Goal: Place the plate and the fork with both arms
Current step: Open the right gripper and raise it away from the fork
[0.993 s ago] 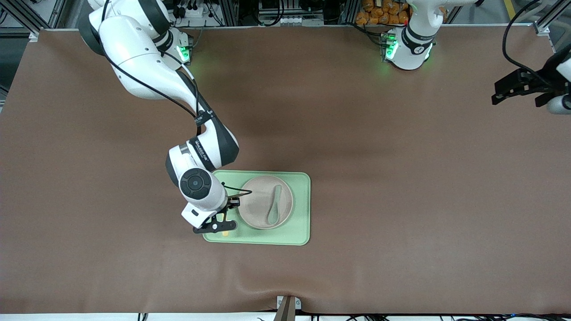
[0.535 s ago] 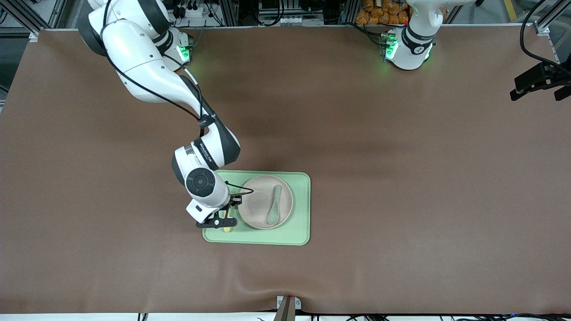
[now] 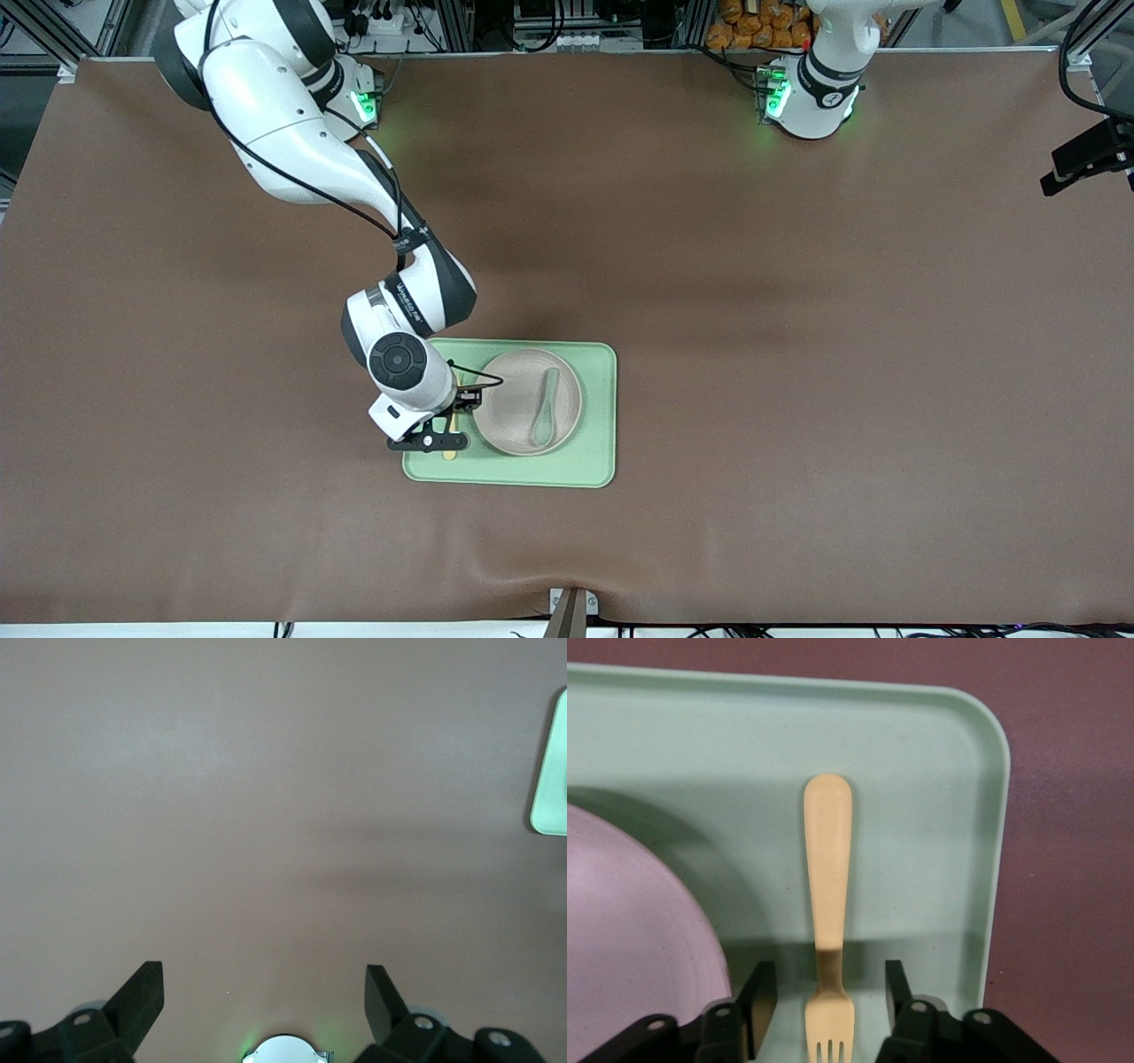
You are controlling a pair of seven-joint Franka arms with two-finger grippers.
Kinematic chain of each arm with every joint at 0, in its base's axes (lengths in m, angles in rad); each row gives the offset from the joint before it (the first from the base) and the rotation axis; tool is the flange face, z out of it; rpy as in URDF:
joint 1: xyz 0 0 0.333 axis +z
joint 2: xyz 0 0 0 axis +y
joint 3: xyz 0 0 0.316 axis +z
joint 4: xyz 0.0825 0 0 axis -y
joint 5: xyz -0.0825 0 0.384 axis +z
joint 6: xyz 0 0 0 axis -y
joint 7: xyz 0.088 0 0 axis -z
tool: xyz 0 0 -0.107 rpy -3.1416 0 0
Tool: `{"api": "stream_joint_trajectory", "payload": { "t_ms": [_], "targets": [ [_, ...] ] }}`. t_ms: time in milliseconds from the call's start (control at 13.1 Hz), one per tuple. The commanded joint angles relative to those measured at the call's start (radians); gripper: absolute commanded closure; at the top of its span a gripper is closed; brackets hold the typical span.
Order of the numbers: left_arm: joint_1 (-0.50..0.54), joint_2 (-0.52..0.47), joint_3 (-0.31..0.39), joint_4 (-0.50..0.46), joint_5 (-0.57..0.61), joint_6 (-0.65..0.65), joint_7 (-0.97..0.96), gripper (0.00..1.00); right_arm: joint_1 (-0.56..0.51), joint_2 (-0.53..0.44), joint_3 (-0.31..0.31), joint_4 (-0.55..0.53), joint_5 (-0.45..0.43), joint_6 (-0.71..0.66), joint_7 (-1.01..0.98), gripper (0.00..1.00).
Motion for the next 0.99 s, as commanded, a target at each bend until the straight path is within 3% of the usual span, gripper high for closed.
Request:
{"api": "stream_joint_trajectory", "payload": {
  "t_ms": [0,153,458,764,840,916],
  "targets": [
    [0.005,-0.02,-0.007,-0.01,-0.004,-0.019,-0.001,0.0,-0.022,-0.062,0.017,-0.039,0.011,-0.001,0.007,0.23],
    [0.004,-0.02,-0.008,-0.011,-0.004,-0.024,-0.001,0.0,-0.061,-0.085,0.026,-0.033,0.012,-0.019,0.002,0.0],
    [0.004,-0.023,-0.031,-0.01,-0.004,-0.034,-0.001,0.0,-0.175,-0.17,0.102,-0.025,0.017,-0.088,-0.001,0.0],
    [0.004,-0.023,-0.047,-0.007,-0.006,-0.034,-0.004,0.0,-0.246,-0.243,0.133,0.099,0.017,-0.383,-0.002,0.0],
    [0.005,-0.021,-0.047,-0.005,-0.008,-0.034,-0.004,0.0,-0.281,-0.25,0.18,0.149,0.015,-0.459,-0.008,0.0],
    [0.005,-0.023,-0.047,-0.005,-0.012,-0.034,-0.004,0.0,-0.345,-0.25,0.278,0.192,0.006,-0.5,-0.02,0.0]
  ]
}}
